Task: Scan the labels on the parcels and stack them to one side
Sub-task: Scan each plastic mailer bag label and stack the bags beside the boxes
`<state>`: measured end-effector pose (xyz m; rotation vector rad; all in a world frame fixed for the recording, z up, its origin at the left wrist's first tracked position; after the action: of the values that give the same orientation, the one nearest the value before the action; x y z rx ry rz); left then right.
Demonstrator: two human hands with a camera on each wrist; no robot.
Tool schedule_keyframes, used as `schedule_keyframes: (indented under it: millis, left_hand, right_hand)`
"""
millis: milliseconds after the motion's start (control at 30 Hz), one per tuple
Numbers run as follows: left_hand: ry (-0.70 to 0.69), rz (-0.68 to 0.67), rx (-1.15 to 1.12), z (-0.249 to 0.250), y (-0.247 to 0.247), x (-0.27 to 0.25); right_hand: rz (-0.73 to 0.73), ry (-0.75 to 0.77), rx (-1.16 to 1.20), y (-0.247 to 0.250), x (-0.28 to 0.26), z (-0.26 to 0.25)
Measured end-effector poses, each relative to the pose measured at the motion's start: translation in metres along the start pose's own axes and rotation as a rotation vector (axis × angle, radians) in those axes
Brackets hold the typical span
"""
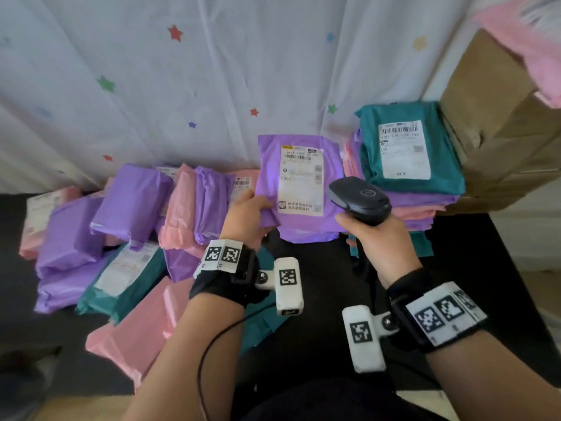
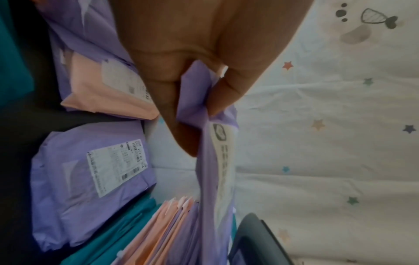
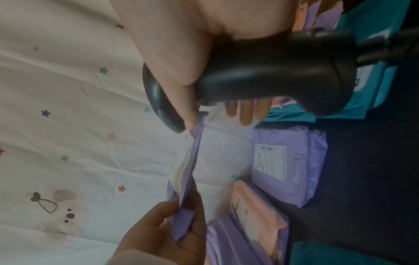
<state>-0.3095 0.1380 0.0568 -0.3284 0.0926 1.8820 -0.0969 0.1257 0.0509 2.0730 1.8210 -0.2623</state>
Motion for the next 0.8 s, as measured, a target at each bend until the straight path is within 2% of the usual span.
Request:
schedule_keyframes:
  millis: [133,267,467,633,800]
  left_hand:
    - [-0.001,-0.121,-0.019,0.01,0.005,-0.005]
    - [-0.035,-0.178,0.001,0.012,0.012,-0.005]
    - [-0.226,-0.034,0.309,0.009,0.009,-0.002]
    - [-0.332,0.106,0.317,0.01,0.004,-0.004]
    - [-0.353,0.124,0.327,0.01,0.002,-0.002]
  right_hand:
    - [0.071,0.118,-0.036,-0.004,0.001,-0.008]
    - [0.047,0.191,-0.136,-0.002,-0.004,-0.009]
    - [0.064,0.263,-0.129,-0.001,-0.015,-0.017]
    - [0.055,0.187,-0.103,-0.003,-0.022,-0.026]
    - [-0.067,0.1,-0.064,-0.009,-0.029,-0.024]
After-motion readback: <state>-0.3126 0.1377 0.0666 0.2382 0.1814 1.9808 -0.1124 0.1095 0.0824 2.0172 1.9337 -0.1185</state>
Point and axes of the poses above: each hand's wrist, its own x-axis towards the middle knuckle, its own y-axis out of the back of the hand, z = x × y, the point moved 2 cm from there along x, towards the middle knuckle, and after that the axes turned 10 degrees about -y, right-handed, at the moved point
